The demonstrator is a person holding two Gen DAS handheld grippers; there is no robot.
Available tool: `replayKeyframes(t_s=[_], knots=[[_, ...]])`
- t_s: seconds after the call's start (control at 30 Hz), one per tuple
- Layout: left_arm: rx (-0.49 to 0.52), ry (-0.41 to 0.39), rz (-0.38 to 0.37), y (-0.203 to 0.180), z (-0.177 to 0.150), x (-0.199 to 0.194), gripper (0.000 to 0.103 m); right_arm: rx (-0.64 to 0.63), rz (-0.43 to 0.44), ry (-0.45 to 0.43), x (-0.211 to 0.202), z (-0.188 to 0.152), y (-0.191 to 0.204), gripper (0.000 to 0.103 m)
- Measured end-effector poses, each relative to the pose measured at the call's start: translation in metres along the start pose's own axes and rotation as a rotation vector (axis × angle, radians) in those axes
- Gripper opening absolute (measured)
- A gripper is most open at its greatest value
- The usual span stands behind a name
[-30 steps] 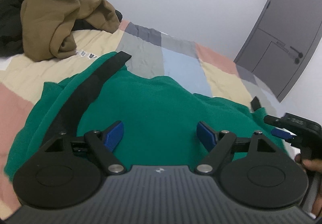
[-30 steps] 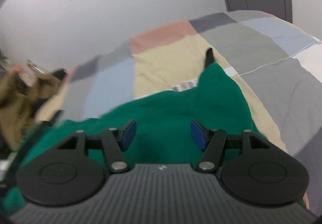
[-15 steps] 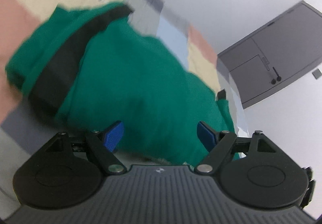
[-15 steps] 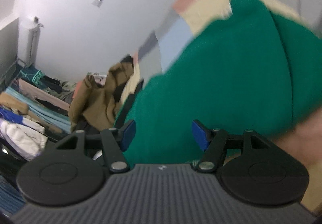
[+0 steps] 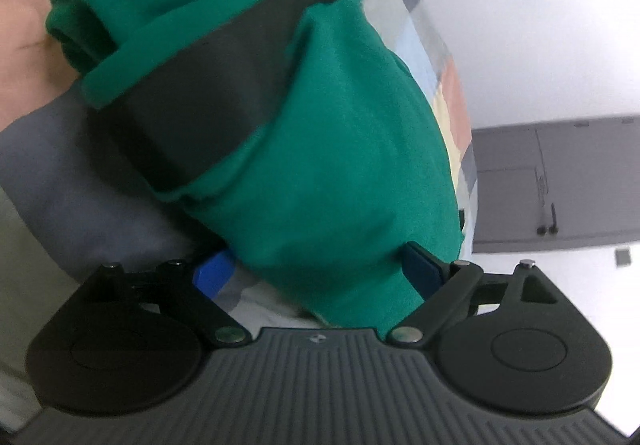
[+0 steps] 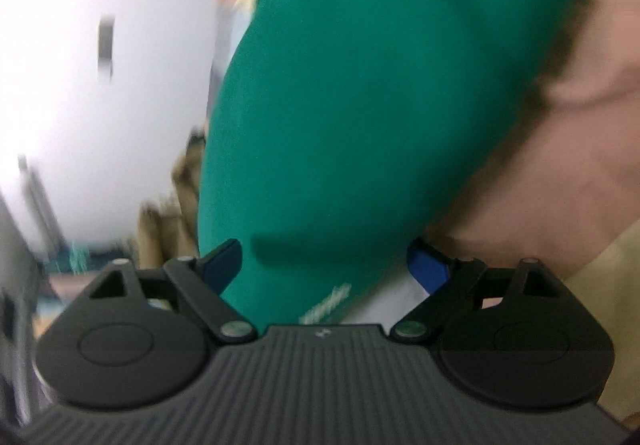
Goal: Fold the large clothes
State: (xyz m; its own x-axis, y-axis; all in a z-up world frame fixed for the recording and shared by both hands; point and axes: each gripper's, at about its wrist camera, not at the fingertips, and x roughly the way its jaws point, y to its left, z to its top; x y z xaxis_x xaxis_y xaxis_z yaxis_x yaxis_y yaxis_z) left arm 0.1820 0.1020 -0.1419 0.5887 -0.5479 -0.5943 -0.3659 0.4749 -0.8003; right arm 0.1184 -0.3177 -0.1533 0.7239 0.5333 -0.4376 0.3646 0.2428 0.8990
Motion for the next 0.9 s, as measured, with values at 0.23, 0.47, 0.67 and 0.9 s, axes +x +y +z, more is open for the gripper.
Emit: replayKeyframes(t_s=[0.23, 0.47, 0.67, 0.9], knots=[[-0.115, -0.057, -0.074, 0.016, 0.008, 0.004, 0.093, 0.112, 0.030, -0.185, -0.036, 0.027, -0.017, 0.093], [-0.200, -0.097, -0.123, 0.026, 0.013, 0.011, 0.092, 0.031, 0.025, -0.097, -0.017, 0.024, -0.007, 0.093], [-0.233, -0.112, -0.118, 0.026, 0.013, 0.022, 0.092, 0.011, 0.001, -0.096, 0.012, 0.028, 0.002, 0.093], [-0.179, -0.143, -0.102, 0.027, 0.018, 0.007, 0.078, -0.137, -0.017, -0.075, 0.011, 0.024, 0.016, 0.055]])
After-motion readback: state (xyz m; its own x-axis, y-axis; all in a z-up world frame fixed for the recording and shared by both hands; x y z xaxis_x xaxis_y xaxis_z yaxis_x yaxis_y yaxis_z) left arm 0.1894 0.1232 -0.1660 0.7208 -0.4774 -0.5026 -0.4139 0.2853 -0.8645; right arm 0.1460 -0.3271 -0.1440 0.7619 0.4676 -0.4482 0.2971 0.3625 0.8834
